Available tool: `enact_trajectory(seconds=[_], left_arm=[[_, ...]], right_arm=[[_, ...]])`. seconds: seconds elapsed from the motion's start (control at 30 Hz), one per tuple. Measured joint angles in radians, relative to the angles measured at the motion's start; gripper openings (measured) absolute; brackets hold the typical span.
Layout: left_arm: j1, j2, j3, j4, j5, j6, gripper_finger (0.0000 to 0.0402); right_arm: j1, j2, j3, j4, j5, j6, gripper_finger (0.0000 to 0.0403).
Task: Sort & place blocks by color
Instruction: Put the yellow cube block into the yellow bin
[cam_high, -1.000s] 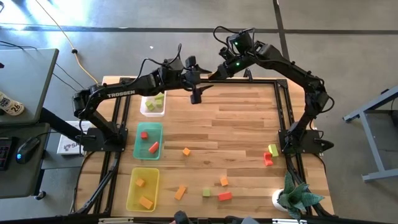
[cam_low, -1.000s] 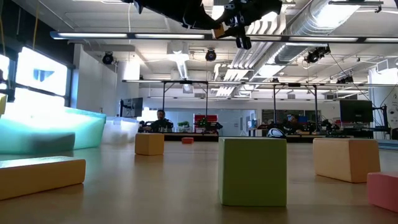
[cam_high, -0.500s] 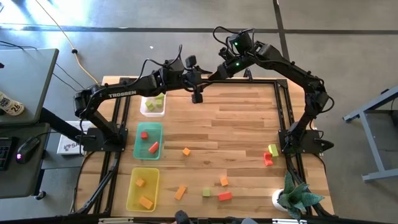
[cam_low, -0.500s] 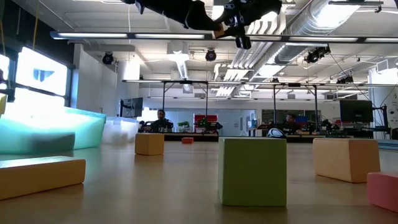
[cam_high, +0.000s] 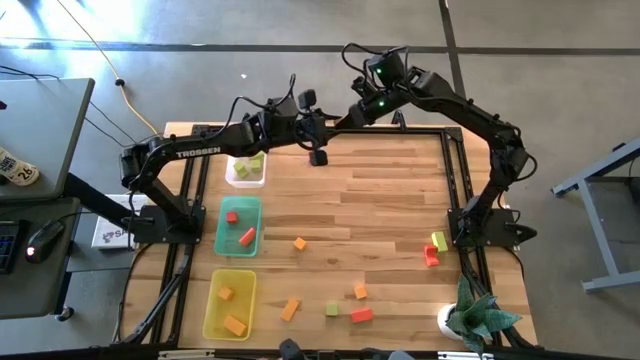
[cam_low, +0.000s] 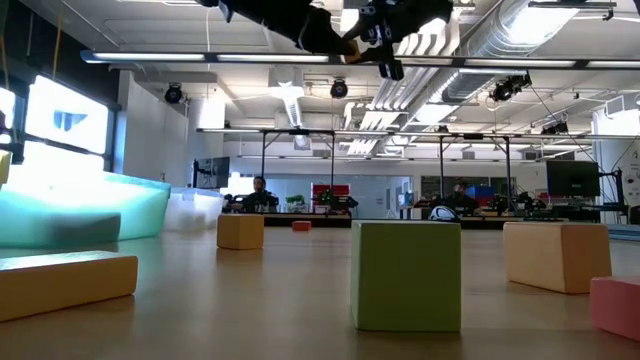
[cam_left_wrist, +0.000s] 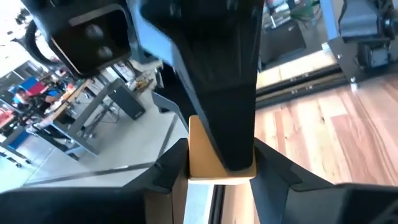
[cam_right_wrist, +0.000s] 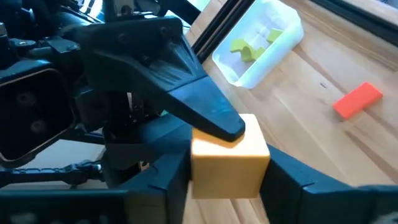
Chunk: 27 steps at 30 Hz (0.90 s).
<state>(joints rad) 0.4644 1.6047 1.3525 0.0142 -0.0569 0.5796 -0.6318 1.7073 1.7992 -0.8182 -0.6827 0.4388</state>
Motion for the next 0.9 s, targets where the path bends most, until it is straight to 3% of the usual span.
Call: enact_trajectory(seconds=[0.27,0.5,0.63,0.9], left_arm=[[-0.035,-0.006,0.0,-0.171,-0.103,0.0,0.0108],[-0.097,-0.045,-0.002,-0.446,-0.164,-0.041,0.0109],[-0.145,-0.081,-0.002,-0.634,-0.148,-0.107,0.0109],[-0.234,-0.146,-0.001,-0.992,-0.082,-0.331,0.0109]], right_arm=[[-0.02,0.0,0.0,0.002,0.008,-0.021,0.0234],[-0.041,-0.001,0.0,0.0,0.025,-0.083,0.0238],[-0.042,-0.001,0.0,0.0,0.042,-0.144,0.0238],[-0.042,-0.001,0.0,-0.003,0.183,-0.179,0.0238]])
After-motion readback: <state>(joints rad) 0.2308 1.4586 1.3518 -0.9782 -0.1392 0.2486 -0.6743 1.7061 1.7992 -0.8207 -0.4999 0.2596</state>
